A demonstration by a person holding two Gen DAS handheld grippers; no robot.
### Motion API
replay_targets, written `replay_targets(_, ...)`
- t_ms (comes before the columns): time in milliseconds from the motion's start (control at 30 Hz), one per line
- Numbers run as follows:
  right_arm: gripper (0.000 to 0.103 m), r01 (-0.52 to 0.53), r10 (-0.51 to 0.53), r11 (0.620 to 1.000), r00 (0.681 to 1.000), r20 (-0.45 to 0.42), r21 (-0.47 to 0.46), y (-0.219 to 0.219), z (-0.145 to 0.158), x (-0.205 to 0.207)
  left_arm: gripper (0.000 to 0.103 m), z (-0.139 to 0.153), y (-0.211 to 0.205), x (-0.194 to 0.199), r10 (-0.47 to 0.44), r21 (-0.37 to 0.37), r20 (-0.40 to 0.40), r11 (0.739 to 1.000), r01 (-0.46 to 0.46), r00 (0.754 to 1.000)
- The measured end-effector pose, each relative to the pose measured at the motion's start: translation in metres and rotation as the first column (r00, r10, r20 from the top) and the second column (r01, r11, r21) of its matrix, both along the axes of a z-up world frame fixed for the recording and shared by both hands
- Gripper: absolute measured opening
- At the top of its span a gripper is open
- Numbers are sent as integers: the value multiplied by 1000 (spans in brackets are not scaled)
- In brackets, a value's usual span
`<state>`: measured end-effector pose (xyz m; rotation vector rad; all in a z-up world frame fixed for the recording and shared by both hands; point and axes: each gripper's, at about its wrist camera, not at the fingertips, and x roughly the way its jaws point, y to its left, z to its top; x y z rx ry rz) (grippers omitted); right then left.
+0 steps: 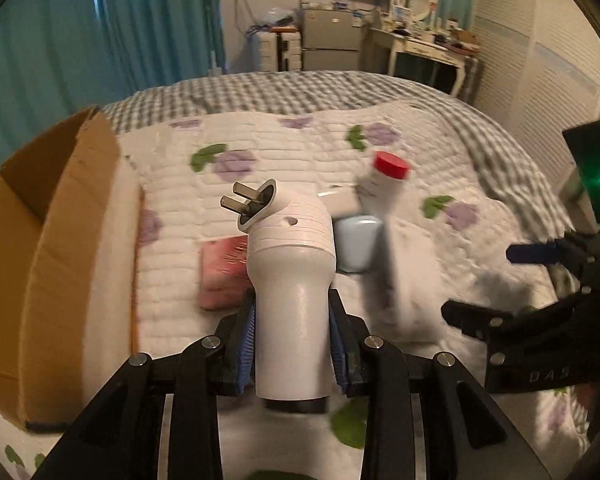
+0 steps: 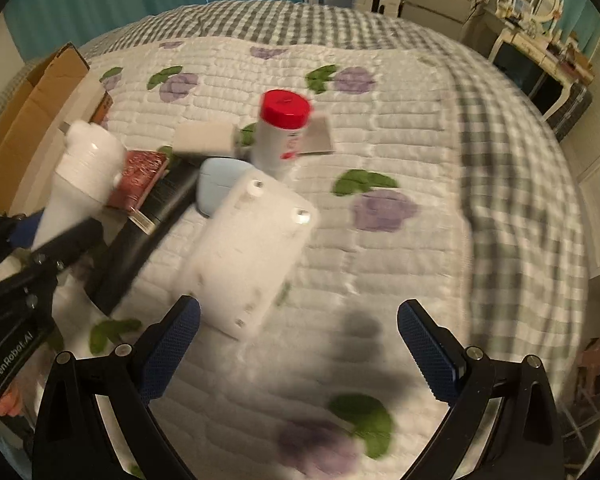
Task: Organize rigid objects
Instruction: 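Grasp the white hair-dryer device with the left gripper while the right grasps the white rectangular device, then carry both white devices into the cardboard box and open both grippers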
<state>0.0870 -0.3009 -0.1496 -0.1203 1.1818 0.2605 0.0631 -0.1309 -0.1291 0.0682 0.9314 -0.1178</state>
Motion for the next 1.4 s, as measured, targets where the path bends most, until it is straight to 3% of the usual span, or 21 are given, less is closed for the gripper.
replay_targets(200, 99, 35, -29, 996, 997, -76, 83, 22, -16, 20, 32, -14, 14, 9, 28, -25, -31, 999, -28, 999)
replay_targets(500, 100, 124, -116, 992, 980, -159, 39, 33, -51, 52, 32, -16, 23, 11, 38, -39, -36, 998, -40, 999)
replay_targets(733, 94, -6, 3, 1000, 994, -114, -24, 61, -64, 49, 32, -14, 19, 12, 32, -65, -51, 997, -35, 998)
replay_targets(967, 73, -30, 32, 999, 995, -94, 16, 58, -52, 42, 32, -2, 11, 5, 21, -63, -48, 998, -24, 999)
replay_targets(1400, 65, -105, 106, 993, 994, 13, -61, 51, 3, -12, 32, 23, 14, -14, 16, -76, -27, 997, -18, 1000)
